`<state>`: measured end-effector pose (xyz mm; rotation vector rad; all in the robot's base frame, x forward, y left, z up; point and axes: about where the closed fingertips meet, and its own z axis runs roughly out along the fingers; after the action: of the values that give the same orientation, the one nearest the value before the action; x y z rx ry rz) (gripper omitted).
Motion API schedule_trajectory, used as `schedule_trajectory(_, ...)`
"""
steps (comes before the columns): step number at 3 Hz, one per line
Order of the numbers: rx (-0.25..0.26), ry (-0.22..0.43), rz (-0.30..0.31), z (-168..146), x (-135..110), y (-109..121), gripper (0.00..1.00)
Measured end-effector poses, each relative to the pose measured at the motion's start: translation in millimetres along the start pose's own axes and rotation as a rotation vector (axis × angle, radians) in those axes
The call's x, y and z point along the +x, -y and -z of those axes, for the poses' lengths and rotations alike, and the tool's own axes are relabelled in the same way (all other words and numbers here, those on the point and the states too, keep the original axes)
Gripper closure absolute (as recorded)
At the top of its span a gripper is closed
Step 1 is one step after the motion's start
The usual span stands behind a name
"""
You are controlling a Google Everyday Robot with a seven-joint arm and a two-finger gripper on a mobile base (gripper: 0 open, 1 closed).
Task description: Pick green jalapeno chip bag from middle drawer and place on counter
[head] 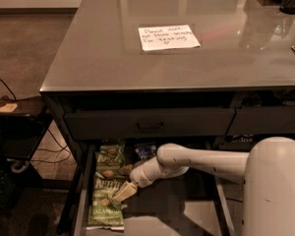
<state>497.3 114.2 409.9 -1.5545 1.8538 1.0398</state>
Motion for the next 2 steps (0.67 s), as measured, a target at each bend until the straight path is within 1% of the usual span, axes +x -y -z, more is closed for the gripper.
schedule_trajectory(1, -0.008, -0.003, -0.012, -2, 6, -3, 0.40)
schedule_trajectory(2, -0.024, 0.002, -0.022, 1, 3, -14, 0.62)
